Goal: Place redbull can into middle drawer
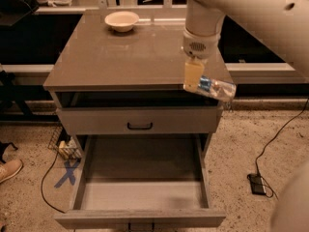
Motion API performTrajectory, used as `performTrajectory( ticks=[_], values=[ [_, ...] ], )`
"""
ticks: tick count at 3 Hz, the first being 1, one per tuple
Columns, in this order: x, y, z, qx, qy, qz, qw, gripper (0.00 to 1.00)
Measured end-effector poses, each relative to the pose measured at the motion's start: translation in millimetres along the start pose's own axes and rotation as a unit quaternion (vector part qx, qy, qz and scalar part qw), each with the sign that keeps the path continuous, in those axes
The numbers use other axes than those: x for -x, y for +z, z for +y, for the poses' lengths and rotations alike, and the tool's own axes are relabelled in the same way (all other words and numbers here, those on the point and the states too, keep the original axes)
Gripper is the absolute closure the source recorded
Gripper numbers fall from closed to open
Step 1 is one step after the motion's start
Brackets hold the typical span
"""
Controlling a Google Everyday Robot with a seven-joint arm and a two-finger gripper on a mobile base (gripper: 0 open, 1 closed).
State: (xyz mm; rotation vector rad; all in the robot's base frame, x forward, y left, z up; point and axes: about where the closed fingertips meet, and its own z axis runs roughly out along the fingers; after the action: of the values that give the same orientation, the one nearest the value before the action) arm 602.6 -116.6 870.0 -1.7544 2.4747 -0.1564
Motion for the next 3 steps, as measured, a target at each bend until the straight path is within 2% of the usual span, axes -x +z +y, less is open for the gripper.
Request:
performTrajectory(
  ticks=[1,2,3],
  values=[
    [-18.0,34.7,50.5,0.067,0.06,-0.039,0.9952,0.95],
    [-11.0,86.4,109.8,0.152,0.123,-0.135,0.9713,0.96],
    [-4.0,80.2,108.2,0.155,0.131,-0.149,0.9679,0.96]
  ],
)
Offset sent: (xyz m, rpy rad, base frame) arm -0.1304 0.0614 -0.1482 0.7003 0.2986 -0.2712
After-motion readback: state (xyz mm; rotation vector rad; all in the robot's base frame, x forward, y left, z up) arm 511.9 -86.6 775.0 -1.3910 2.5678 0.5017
